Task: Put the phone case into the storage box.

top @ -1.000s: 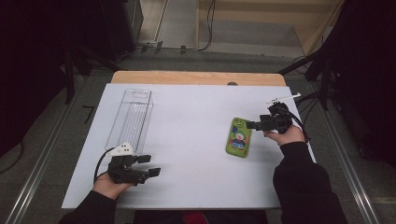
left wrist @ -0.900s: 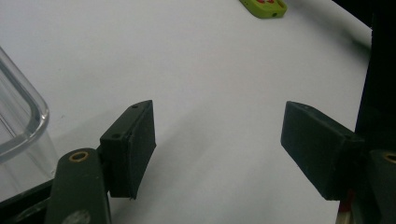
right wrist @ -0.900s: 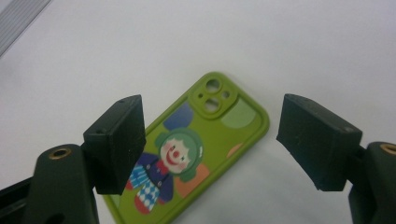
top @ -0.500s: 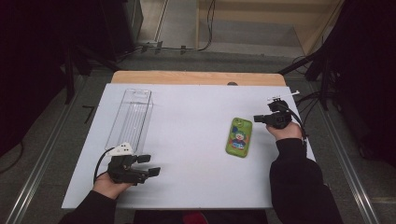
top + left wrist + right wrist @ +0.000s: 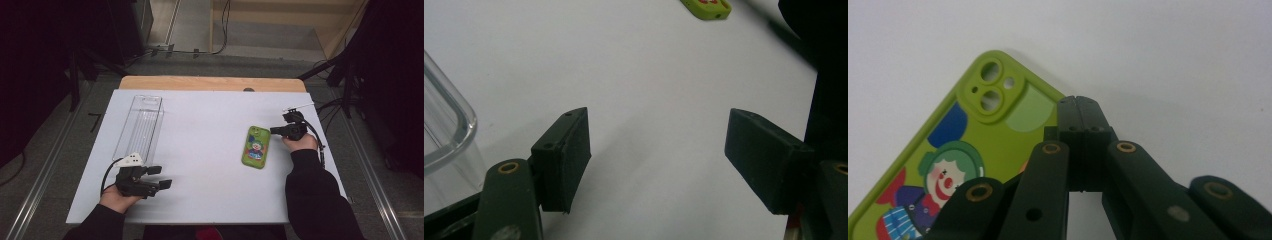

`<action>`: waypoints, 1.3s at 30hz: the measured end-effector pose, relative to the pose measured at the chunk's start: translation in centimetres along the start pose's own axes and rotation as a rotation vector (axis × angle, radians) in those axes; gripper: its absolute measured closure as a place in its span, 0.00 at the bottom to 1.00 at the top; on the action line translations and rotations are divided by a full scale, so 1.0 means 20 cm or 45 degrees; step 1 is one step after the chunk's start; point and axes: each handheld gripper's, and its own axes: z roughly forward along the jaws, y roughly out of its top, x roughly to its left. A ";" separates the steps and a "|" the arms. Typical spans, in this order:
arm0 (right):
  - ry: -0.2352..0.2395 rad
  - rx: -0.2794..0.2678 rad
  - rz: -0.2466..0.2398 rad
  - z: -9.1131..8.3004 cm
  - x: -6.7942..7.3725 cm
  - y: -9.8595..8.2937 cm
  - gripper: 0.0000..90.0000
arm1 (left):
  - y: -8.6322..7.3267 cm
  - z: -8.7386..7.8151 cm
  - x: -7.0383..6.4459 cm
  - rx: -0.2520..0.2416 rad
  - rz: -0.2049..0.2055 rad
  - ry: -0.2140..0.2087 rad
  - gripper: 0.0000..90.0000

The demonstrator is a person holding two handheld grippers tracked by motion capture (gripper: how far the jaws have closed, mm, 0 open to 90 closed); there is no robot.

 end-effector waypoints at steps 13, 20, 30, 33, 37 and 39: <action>0.026 0.008 -0.021 0.06 0.06 0.02 0.98 | 0.00 0.00 0.00 -0.001 -0.001 -0.001 0.30; 0.044 0.018 -0.066 0.09 0.11 0.03 0.98 | 0.00 0.00 0.01 0.008 0.000 0.004 0.30; 0.095 0.033 -0.128 0.11 0.19 0.04 0.98 | 0.00 0.00 0.00 0.001 0.000 0.003 0.30; 0.115 0.037 -0.142 0.12 0.22 0.05 0.98 | 0.00 0.00 0.00 0.002 0.001 0.003 0.30; 0.132 0.047 -0.187 0.13 0.26 0.05 0.97 | 0.00 0.00 0.00 0.003 0.001 0.003 0.30; 0.142 0.052 -0.196 0.14 0.28 0.05 0.97 | 0.00 0.00 0.00 0.004 0.003 0.003 0.30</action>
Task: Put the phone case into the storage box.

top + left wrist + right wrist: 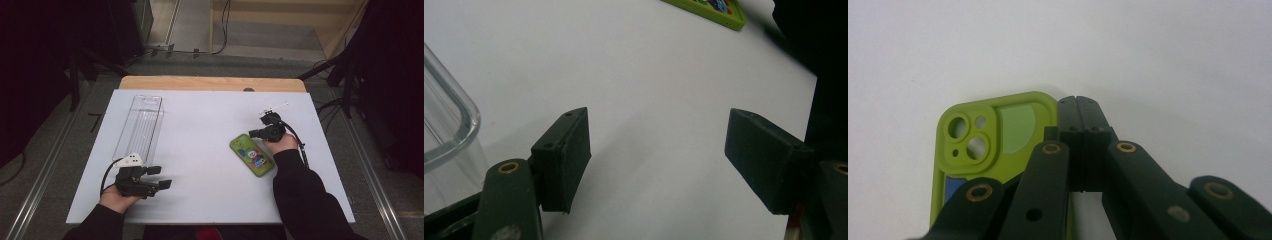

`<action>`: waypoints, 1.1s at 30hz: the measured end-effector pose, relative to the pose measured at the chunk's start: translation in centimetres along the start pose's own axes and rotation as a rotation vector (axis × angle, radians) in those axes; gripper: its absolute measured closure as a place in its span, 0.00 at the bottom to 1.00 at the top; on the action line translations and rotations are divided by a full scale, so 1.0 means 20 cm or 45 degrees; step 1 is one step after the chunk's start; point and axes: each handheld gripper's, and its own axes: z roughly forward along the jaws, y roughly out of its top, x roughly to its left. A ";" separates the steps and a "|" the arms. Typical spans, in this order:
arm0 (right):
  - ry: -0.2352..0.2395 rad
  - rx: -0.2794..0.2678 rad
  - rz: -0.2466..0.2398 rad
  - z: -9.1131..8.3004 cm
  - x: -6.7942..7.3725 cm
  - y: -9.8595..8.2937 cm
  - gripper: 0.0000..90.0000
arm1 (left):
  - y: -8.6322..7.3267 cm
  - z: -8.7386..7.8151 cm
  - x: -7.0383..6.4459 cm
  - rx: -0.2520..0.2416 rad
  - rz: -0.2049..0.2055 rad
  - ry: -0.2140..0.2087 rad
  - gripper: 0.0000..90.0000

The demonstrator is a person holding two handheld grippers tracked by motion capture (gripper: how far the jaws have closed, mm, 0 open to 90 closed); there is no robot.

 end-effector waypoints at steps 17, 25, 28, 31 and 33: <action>0.077 -0.095 -0.029 -0.16 0.04 -0.06 0.51 | 0.00 -0.01 0.00 -0.008 0.001 -0.007 0.30; 0.138 -0.145 -0.092 -0.24 0.08 -0.12 0.37 | 0.00 -0.01 0.00 -0.013 -0.001 -0.006 0.30; 0.162 -0.146 -0.095 -0.26 0.10 -0.15 0.34 | 0.00 -0.01 0.00 -0.013 -0.001 -0.008 0.30; 0.172 -0.165 -0.112 -0.29 0.12 -0.19 0.30 | 0.00 -0.01 -0.01 -0.014 -0.002 -0.010 0.30; 0.183 -0.164 -0.119 -0.30 0.14 -0.21 0.29 | 0.00 -0.01 -0.01 -0.015 -0.002 -0.010 0.30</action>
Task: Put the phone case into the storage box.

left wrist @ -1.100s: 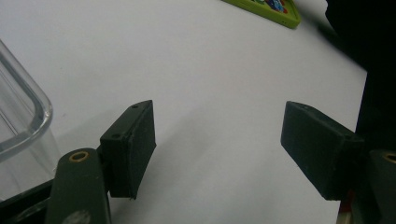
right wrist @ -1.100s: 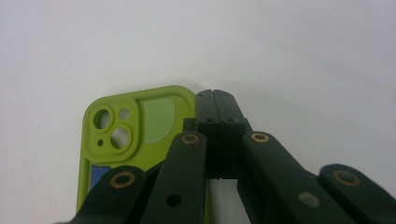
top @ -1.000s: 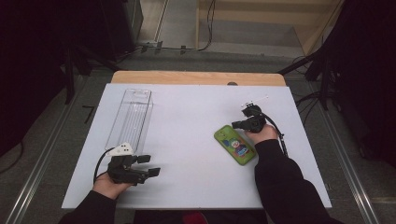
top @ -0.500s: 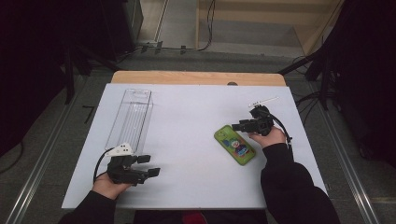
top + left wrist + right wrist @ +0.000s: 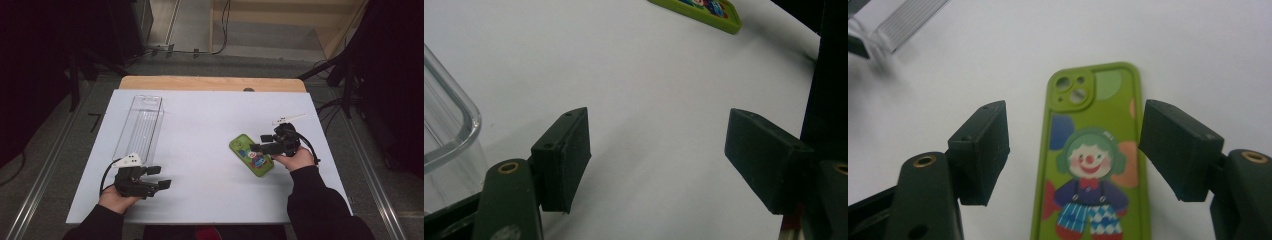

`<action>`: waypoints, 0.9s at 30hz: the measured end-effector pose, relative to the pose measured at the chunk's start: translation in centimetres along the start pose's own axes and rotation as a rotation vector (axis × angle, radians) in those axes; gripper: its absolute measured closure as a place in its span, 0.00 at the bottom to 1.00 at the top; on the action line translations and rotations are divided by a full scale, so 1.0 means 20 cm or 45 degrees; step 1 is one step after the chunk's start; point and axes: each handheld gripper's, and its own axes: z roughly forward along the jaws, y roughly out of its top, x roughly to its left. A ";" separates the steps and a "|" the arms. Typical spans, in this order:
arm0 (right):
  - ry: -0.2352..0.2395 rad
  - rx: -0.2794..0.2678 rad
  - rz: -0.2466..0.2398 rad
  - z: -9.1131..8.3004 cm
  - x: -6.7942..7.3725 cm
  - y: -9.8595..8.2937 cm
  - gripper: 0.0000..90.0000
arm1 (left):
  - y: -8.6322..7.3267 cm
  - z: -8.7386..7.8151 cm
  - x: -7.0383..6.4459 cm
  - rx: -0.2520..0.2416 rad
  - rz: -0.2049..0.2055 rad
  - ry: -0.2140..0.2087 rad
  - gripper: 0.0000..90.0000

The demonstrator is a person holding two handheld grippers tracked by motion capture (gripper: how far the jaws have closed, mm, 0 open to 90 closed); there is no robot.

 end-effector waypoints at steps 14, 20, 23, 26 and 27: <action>0.018 0.000 -0.059 -0.03 0.12 -0.14 0.28 | 0.00 0.00 0.00 -0.006 0.002 -0.004 0.30; 0.017 0.011 -0.071 -0.05 0.14 -0.19 0.24 | 0.00 0.00 0.00 -0.010 0.002 -0.003 0.30; 0.027 0.006 -0.079 -0.05 0.15 -0.22 0.18 | 0.00 0.00 0.00 -0.006 0.002 -0.001 0.30; 0.044 0.001 -0.069 -0.06 0.15 -0.27 0.18 | 0.00 0.00 0.00 -0.008 0.002 0.000 0.30; 0.044 0.001 -0.069 -0.06 0.15 -0.27 0.18 | 0.00 0.00 0.00 -0.008 0.002 0.000 0.30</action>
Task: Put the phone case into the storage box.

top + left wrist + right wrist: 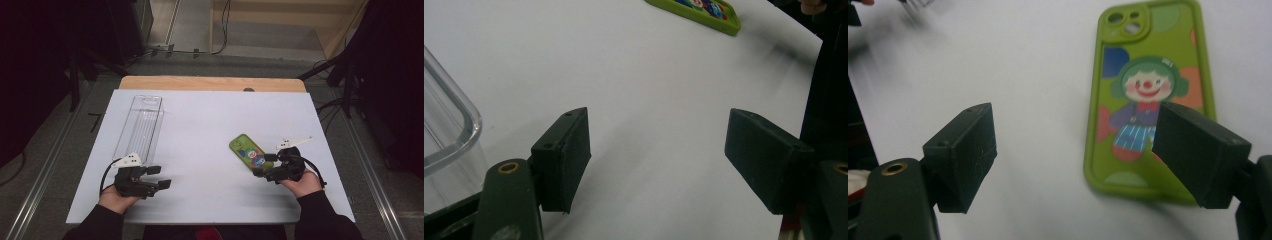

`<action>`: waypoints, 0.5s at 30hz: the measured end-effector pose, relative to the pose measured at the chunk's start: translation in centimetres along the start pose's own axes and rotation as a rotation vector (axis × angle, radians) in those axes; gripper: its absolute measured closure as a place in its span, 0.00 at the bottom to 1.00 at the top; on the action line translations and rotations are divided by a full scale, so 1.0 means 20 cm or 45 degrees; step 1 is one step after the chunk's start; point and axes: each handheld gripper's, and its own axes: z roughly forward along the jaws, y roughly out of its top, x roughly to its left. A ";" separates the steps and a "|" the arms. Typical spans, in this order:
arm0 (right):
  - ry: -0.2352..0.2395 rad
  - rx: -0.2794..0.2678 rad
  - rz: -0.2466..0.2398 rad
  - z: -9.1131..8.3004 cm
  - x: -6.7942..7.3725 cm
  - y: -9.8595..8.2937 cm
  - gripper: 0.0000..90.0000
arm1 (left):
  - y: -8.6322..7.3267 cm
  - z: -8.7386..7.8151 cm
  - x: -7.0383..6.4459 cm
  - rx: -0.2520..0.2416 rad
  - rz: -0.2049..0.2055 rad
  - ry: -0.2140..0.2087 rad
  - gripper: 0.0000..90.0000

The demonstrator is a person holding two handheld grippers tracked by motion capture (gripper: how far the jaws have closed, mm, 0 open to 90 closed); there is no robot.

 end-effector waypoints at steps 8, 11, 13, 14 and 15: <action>0.004 0.009 0.025 -0.01 0.02 -0.10 0.09 | 0.00 0.00 0.00 -0.001 0.001 0.002 0.30; 0.007 0.011 0.017 -0.03 0.02 -0.13 0.00 | 0.00 0.00 0.00 0.001 0.001 0.001 0.30; 0.005 0.037 0.006 -0.03 0.02 -0.14 0.00 | 0.00 0.00 0.00 -0.003 -0.004 -0.003 0.30; 0.004 0.053 0.013 -0.03 0.02 -0.15 0.00 | 0.00 0.00 0.00 -0.003 -0.005 -0.005 0.30; 0.006 0.057 0.003 -0.03 0.02 -0.15 0.00 | 0.00 0.00 0.00 -0.004 -0.004 -0.003 0.30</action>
